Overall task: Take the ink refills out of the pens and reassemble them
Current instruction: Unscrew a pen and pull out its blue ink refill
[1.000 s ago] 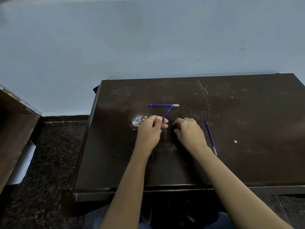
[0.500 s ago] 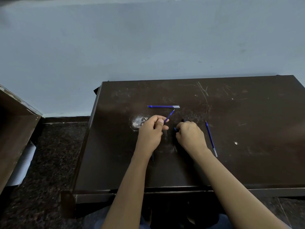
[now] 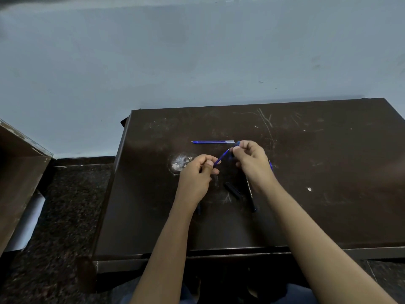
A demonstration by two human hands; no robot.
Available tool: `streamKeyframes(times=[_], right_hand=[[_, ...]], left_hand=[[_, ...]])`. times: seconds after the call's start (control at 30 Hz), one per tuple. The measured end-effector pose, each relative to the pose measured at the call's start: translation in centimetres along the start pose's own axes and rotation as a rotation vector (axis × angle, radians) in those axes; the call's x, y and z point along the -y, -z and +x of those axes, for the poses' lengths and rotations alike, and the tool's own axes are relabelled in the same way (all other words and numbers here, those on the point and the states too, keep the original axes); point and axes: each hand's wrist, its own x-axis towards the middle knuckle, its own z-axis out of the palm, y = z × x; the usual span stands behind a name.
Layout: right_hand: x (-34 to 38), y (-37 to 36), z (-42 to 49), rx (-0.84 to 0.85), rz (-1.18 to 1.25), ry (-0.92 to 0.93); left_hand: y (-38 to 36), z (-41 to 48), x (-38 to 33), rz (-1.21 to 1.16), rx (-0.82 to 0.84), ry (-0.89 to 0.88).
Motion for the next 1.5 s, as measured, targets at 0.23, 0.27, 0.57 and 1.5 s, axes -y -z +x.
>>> streamKeyframes(times=[0.23, 0.27, 0.57, 1.5], right_hand=[[1.2, 0.4, -0.1, 0.083, 0.588, -0.171], [1.2, 0.4, -0.2, 0.079, 0.600, -0.175], [1.3, 0.6, -0.2, 0.116, 0.576, -0.151], [0.6, -0.4, -1.0, 0.263, 0.314, -0.190]], left_hand=[[-0.1, 0.1, 0.0, 0.034, 0.011, -0.007], [-0.1, 0.1, 0.0, 0.036, 0.014, -0.005], [-0.1, 0.1, -0.2, 0.047, 0.020, -0.001], [-0.3, -0.3, -0.4, 0.161, 0.036, 0.072]])
